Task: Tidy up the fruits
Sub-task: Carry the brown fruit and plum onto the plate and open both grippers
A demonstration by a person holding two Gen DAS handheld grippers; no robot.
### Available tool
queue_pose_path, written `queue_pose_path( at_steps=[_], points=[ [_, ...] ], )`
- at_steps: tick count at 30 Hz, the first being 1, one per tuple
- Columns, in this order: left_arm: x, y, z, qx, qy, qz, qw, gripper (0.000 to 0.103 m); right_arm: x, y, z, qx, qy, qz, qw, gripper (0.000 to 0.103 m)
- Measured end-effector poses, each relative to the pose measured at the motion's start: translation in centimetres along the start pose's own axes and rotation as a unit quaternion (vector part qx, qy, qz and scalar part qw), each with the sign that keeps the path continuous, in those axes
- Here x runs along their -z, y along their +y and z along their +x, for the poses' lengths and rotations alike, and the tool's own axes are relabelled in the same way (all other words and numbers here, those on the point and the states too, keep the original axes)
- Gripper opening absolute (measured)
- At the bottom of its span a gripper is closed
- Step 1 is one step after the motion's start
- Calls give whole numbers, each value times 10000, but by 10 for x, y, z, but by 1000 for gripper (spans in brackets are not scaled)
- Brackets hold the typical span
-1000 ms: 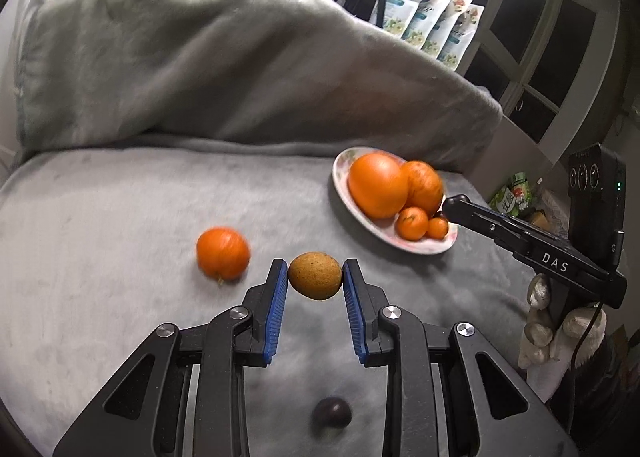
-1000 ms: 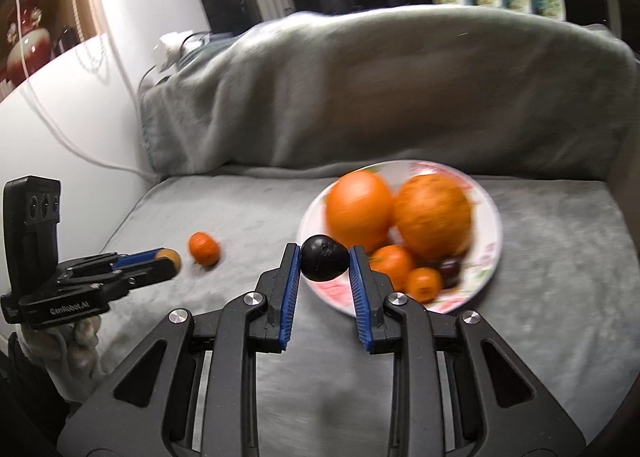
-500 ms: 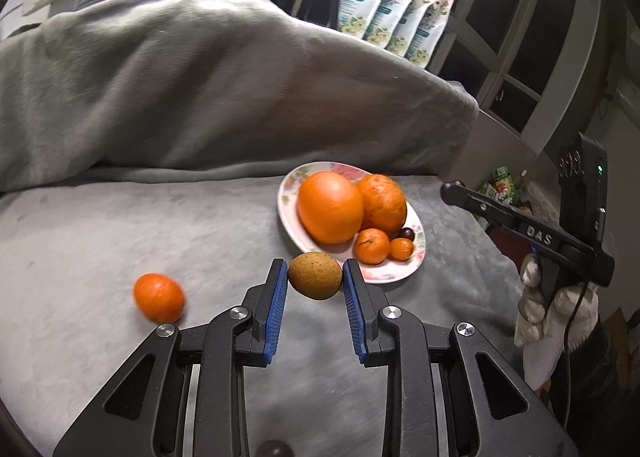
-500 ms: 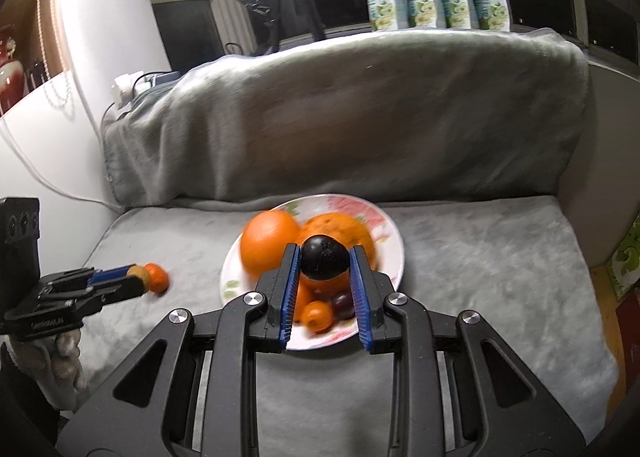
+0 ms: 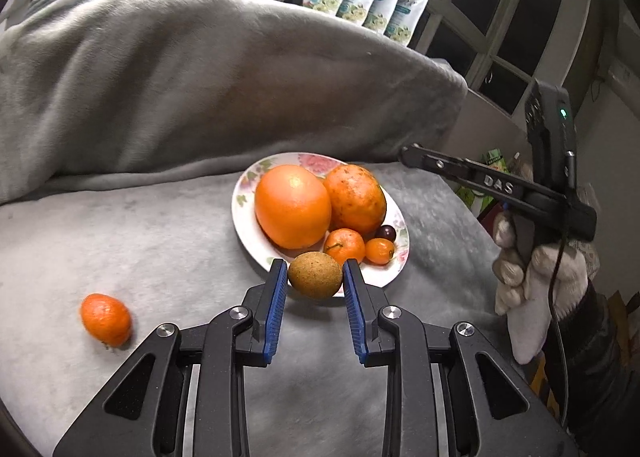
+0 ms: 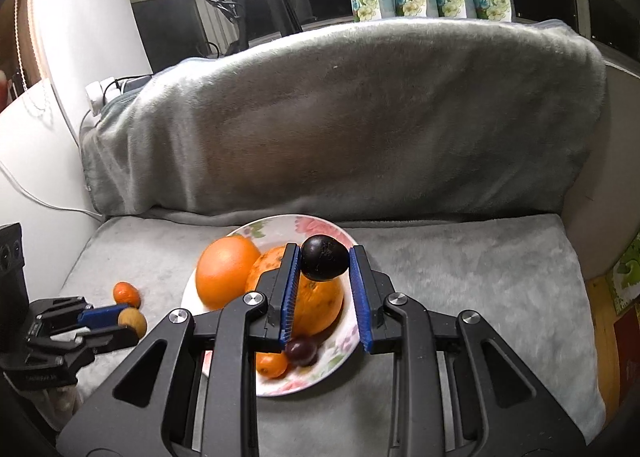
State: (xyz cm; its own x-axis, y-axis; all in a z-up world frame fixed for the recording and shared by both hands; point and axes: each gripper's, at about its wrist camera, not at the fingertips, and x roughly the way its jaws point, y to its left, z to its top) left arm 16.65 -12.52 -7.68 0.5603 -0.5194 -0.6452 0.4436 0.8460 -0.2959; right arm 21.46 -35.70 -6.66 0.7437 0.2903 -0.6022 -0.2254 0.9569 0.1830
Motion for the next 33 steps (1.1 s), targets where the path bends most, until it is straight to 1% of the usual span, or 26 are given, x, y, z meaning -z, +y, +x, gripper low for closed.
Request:
queue_pose_path(
  at_steps=[5, 12, 16, 26, 28, 30, 32, 33],
  points=[
    [-3, -4, 11, 10, 76, 40, 10000, 27, -5, -6, 19, -91, 183, 50, 9998, 26],
    [-4, -10, 22, 46, 158, 91, 9998, 27, -17, -4, 35, -165, 275, -15, 9995, 26],
    [-4, -11, 30, 48, 202, 119, 9997, 27, -22, -1, 44, -299, 343, -43, 9990, 26],
    [-9, -13, 41, 93, 237, 119, 9996, 27, -27, 14, 49, -397, 340, -239, 9983, 27],
    [-10, -14, 41, 76, 231, 147, 9996, 27, -27, 15, 48, -386, 326, -244, 9984, 31],
    [-11, -14, 42, 52, 222, 149, 9996, 27, -28, 16, 46, -378, 263, -259, 9986, 57],
    [-10, -14, 41, 27, 199, 142, 9997, 29, -28, 18, 43, -415, 183, -287, 9986, 61],
    [-10, -14, 40, 18, 187, 137, 9997, 34, -29, 19, 41, -421, 176, -297, 9985, 62]
  ],
)
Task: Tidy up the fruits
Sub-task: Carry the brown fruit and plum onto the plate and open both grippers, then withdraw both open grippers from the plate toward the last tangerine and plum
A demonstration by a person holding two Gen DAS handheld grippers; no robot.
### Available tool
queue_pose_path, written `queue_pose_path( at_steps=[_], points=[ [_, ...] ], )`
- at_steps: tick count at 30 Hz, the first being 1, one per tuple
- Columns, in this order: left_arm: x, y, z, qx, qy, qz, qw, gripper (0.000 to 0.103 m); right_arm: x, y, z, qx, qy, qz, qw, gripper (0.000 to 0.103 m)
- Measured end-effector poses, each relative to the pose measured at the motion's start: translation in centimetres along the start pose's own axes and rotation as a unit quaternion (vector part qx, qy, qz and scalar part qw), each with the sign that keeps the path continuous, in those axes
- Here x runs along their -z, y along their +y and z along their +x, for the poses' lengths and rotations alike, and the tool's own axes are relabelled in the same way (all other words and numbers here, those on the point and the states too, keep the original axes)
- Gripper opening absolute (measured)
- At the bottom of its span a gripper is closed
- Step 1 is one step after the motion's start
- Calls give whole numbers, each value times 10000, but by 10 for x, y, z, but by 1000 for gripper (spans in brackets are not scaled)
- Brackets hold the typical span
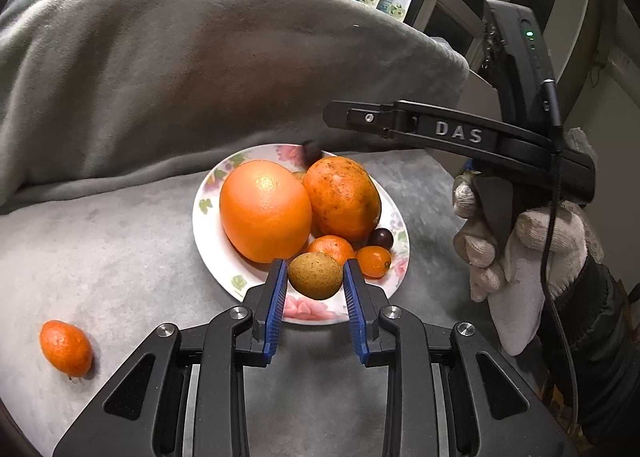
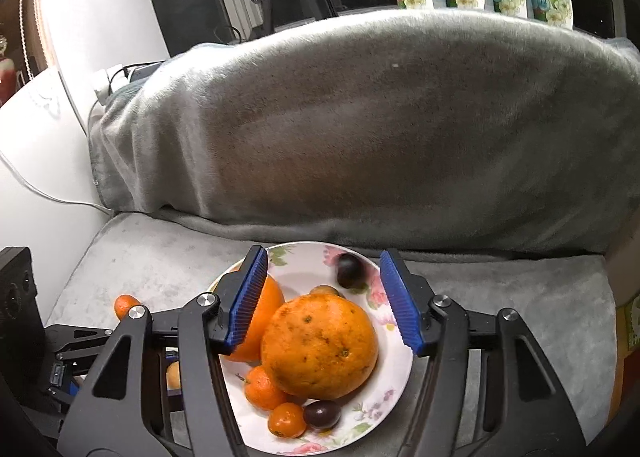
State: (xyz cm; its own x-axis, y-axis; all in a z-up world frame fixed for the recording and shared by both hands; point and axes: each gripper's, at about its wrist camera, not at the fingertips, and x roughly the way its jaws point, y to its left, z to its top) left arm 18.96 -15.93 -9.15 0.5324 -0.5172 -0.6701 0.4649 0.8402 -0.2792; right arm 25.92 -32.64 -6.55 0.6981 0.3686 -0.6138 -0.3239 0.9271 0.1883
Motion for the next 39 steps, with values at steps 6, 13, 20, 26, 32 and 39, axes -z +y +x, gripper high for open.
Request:
queue_pose_path(
  at_steps=[6, 13, 20, 26, 32, 39],
  points=[
    [0, 0, -7, -97, -145, -33, 9998, 72, 0, 5, -8, 80, -156, -18, 9998, 88],
    [-2, -1, -10, -242, -113, 8, 9996, 77, -1, 10, -18, 200, -287, -35, 9994, 98],
    [-1, -6, -16, -258, -159, 72, 9995, 77, 0, 12, -27, 299, -383, -20, 9988, 101],
    [-2, -8, -21, -291, -223, 91, 9993, 77, 2, 14, -35, 350, -426, -35, 9985, 101],
    [0, -9, -31, -317, -291, 111, 9990, 78, 5, 19, -44, 379, -476, -36, 9981, 101],
    [4, -6, -48, -323, -433, 67, 9985, 78, 12, 27, -57, 336, -555, 21, 9979, 101]
  ],
)
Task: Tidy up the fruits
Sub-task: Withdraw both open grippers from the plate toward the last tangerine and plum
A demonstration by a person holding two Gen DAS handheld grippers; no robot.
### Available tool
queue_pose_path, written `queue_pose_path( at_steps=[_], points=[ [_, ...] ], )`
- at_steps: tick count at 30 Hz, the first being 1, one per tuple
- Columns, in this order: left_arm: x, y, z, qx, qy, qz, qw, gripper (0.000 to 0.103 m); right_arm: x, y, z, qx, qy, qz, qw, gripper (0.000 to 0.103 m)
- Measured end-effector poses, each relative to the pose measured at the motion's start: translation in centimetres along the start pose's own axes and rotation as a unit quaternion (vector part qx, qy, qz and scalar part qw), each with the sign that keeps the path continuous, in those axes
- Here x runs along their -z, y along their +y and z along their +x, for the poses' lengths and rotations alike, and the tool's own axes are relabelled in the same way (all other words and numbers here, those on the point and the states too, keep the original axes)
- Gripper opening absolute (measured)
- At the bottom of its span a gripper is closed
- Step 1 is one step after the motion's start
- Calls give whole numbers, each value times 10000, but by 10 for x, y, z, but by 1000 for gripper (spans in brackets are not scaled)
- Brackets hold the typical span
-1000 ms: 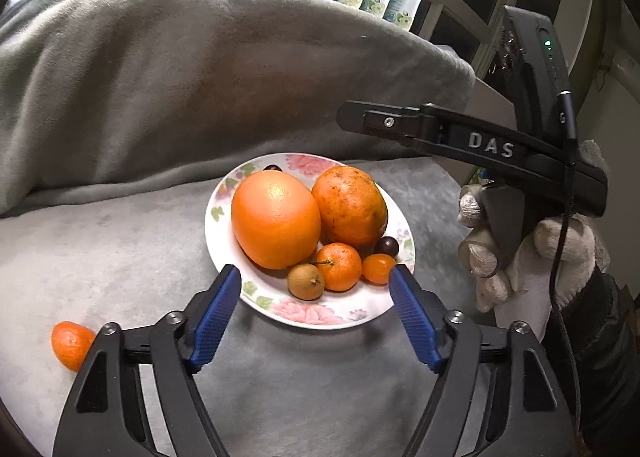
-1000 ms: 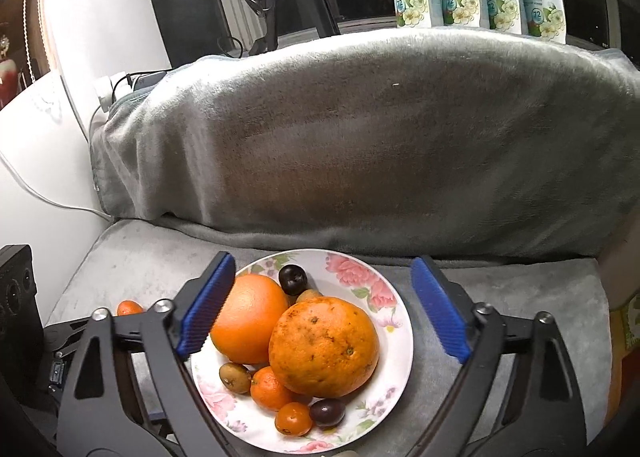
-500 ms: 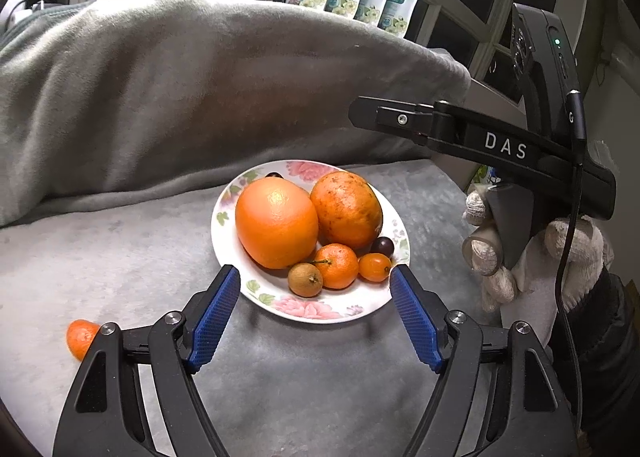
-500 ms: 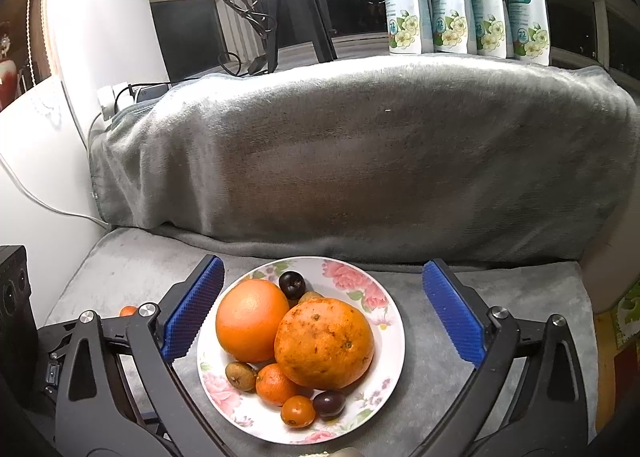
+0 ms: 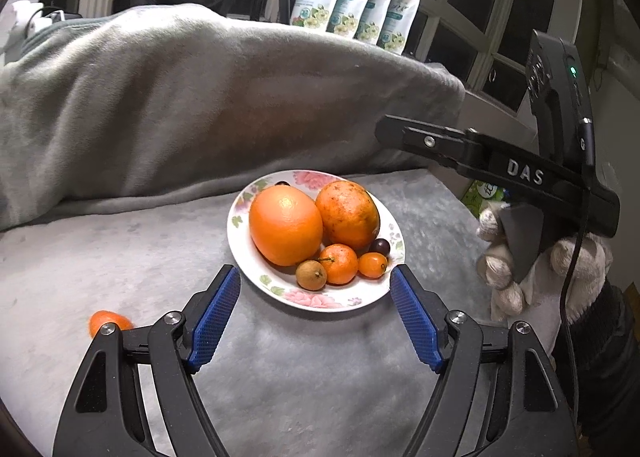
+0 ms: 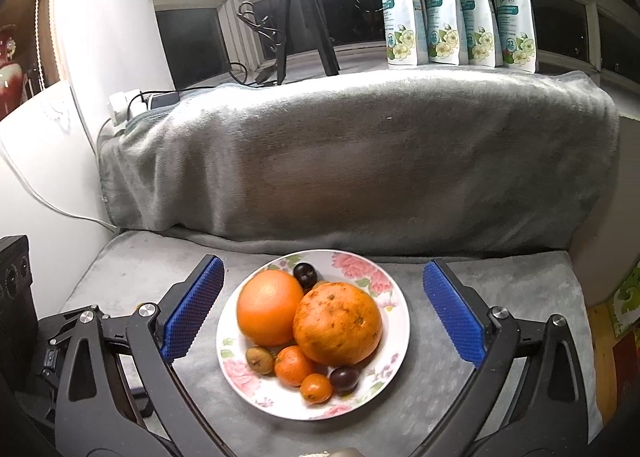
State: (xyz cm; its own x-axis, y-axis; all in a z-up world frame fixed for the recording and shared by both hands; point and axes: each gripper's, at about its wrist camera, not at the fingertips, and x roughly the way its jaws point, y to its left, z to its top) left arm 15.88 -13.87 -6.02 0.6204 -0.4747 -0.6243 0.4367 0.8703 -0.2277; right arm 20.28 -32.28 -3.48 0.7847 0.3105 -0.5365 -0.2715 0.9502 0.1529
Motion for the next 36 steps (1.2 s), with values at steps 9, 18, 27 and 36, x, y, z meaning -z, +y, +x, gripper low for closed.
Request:
queue_pose_path(
  at_steps=[9, 18, 27, 36],
  points=[
    [4, 16, -25, -105, -196, -67, 9997, 77, 14, 20, -19, -91, -41, -76, 9999, 101],
    [11, 39, -44, -260, -304, -199, 9990, 77, 31, 48, -35, -155, -104, -206, 9996, 101],
    [21, 63, -54, -483, -316, -324, 9978, 77, 49, 76, -41, -377, -28, -316, 9988, 101],
    [33, 88, -60, -701, -280, -463, 9961, 77, 77, 109, -34, -584, 218, -602, 9962, 101]
  ],
)
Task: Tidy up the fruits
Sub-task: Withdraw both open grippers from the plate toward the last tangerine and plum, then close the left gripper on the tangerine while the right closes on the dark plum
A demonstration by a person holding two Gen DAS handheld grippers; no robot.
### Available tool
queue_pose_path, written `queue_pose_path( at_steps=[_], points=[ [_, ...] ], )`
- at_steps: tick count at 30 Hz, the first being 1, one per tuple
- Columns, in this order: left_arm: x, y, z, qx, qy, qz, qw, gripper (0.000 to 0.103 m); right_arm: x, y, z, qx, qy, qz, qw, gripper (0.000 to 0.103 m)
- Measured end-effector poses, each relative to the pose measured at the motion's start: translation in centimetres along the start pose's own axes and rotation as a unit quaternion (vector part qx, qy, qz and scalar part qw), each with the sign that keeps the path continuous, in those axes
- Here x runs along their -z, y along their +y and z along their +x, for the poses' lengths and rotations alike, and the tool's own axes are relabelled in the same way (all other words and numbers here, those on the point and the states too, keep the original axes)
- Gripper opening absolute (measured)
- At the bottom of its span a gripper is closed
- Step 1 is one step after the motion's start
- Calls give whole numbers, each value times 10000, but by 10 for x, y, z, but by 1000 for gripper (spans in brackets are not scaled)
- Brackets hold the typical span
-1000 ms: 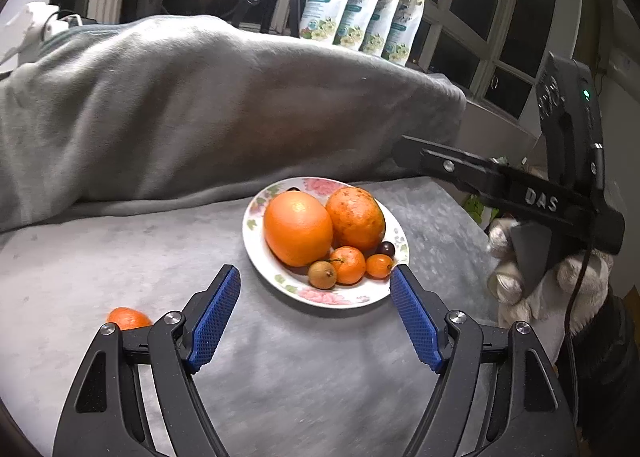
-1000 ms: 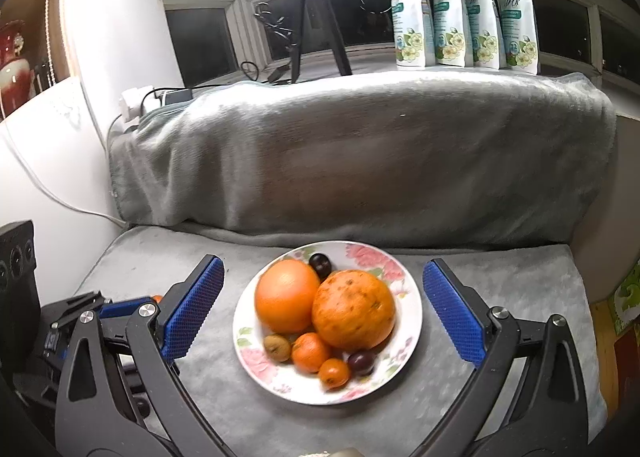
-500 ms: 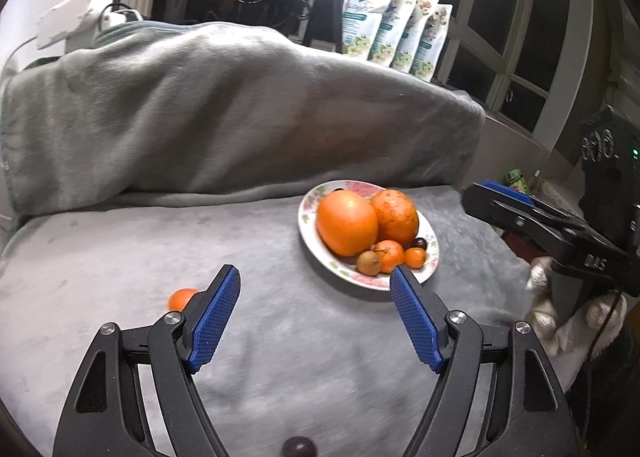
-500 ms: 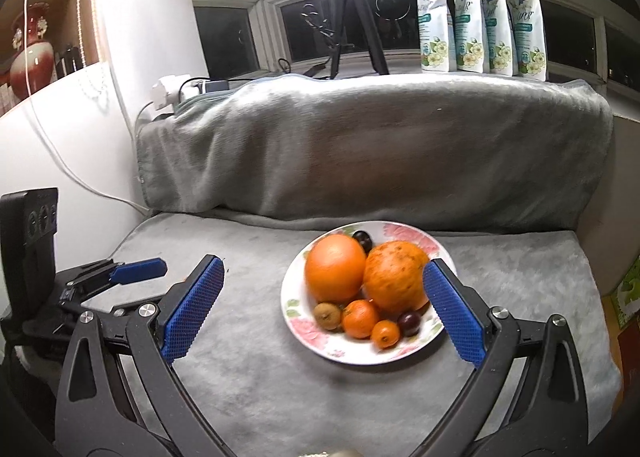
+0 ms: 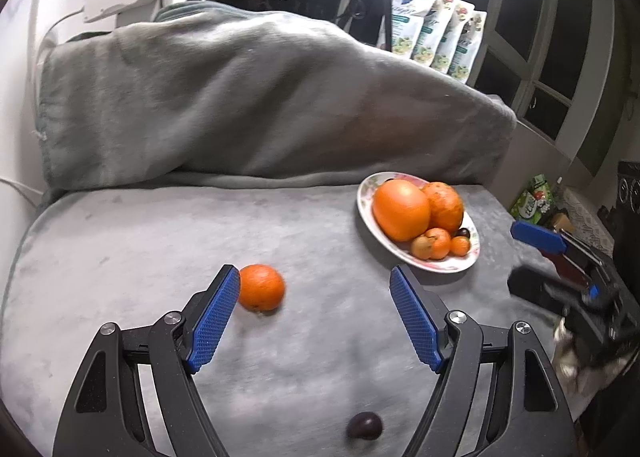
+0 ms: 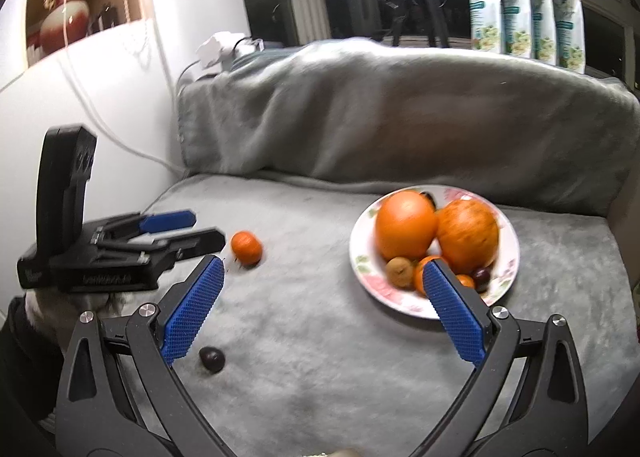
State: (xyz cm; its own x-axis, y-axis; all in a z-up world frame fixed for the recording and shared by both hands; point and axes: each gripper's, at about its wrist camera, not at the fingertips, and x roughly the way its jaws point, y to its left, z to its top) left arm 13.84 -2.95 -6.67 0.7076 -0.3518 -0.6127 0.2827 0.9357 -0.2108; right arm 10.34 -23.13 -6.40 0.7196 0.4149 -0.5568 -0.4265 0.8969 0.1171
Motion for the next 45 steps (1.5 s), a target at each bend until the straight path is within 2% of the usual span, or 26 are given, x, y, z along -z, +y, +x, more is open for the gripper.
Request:
queue_pose_path(
  at_steps=[9, 21, 29, 31, 34, 37, 45],
  points=[
    [9, 19, 1, -145, 87, -49, 9998, 77, 18, 25, 12, -211, 226, -188, 9993, 101],
    [19, 37, 8, -294, 261, -39, 9992, 77, 34, 41, 24, -372, 464, -262, 9979, 101],
    [25, 44, 15, -271, 409, -38, 9988, 77, 42, 53, 29, -506, 651, -376, 9959, 101],
    [28, 46, 17, -256, 460, -46, 9986, 76, 44, 56, 31, -512, 700, -432, 9953, 98],
    [30, 48, 20, -209, 547, -66, 9983, 68, 49, 59, 36, -597, 804, -453, 9939, 94],
    [30, 50, 21, -172, 572, -96, 9982, 67, 54, 65, 41, -672, 924, -531, 9920, 87],
    [22, 52, 34, 109, 686, -262, 9972, 59, 67, 78, 55, -831, 1263, -780, 9854, 58]
  ],
)
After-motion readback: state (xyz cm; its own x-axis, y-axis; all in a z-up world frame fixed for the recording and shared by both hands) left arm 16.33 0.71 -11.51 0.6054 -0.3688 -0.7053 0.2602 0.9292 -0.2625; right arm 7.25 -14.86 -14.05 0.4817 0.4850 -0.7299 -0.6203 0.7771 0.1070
